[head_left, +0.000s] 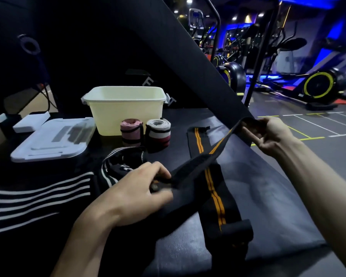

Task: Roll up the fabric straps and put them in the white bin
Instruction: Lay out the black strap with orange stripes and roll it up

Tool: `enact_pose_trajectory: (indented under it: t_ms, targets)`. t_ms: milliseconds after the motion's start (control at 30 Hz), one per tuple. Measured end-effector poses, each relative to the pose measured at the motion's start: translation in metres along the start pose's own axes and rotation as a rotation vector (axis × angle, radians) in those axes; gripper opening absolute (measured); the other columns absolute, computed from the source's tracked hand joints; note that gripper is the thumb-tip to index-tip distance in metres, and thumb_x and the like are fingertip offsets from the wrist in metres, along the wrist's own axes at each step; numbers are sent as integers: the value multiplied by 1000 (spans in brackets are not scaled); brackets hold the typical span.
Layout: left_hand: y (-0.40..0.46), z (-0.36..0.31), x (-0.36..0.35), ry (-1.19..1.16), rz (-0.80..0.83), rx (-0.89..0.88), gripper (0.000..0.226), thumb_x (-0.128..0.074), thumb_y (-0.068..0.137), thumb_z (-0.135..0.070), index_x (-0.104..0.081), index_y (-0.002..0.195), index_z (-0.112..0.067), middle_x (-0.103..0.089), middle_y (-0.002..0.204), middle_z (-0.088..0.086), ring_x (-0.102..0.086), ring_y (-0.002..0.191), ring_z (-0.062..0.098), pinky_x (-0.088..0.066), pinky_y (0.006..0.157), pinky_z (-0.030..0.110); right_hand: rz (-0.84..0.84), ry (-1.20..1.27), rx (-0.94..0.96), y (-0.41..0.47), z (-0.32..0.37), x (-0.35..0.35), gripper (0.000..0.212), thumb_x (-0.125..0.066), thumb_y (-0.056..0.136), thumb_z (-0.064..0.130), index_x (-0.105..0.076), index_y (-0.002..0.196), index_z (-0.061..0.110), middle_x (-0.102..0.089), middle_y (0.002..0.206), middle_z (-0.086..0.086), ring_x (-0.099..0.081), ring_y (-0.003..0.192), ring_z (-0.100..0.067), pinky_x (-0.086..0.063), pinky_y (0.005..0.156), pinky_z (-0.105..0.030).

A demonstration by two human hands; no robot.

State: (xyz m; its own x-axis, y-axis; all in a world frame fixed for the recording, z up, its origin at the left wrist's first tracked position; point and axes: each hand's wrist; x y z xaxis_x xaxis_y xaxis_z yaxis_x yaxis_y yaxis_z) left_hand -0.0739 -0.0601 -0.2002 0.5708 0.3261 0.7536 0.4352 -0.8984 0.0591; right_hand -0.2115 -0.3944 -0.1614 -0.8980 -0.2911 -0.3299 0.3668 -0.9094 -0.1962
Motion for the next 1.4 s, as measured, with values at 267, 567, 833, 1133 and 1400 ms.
enact_pose_trajectory:
  t_ms: [267,567,833,1133,1400]
  targets:
    - [13,-5,-8,-665,-67,-5,26,-55,101,-25,-75,94,-10,-75,84,12,-66,71,24,-55,64,33,171,-421,159,19,-2,-19,16,-57,95,31,-67,94,19,-72,72,5,-68,67,-14,-46,65,-30]
    - [34,-31,-61,-1115,100,91,21,-54,101,-6,-69,104,8,-70,86,19,-68,63,18,-57,52,27,391,-1147,469,50,-8,-79,49,-54,84,1,-59,131,13,-67,112,-10,-63,92,-21,-53,77,-33]
    - [47,-20,-85,-1018,92,158,34,-61,89,-26,-69,106,2,-71,108,32,-70,102,48,-50,101,64,520,-1555,461,77,-42,-109,53,-58,89,7,-52,141,13,-61,130,-13,-60,113,-28,-50,88,-33]
    - [47,-24,-88,-954,154,139,48,-61,89,-41,-62,107,4,-54,87,12,-46,83,28,-36,76,46,463,-1685,549,106,-69,-120,49,-60,87,19,-47,134,11,-66,115,-21,-62,99,-37,-46,73,-35]
    - [44,-24,-95,-887,266,157,34,-57,103,-27,-58,108,7,-64,81,17,-62,70,26,-48,64,35,488,-1806,399,110,-76,-129,70,-61,92,29,-30,153,11,-56,140,-22,-57,121,-39,-50,101,-45]
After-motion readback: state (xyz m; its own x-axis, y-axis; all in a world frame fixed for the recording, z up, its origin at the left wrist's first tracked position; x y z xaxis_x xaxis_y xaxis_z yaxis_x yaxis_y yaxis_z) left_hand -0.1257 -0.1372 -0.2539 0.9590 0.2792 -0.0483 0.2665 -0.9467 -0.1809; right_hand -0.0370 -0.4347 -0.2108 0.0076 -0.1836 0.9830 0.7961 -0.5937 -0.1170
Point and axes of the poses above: each hand's wrist, its own y-axis towards the middle knuckle, its own x-axis out of the back of the hand, z = x × y
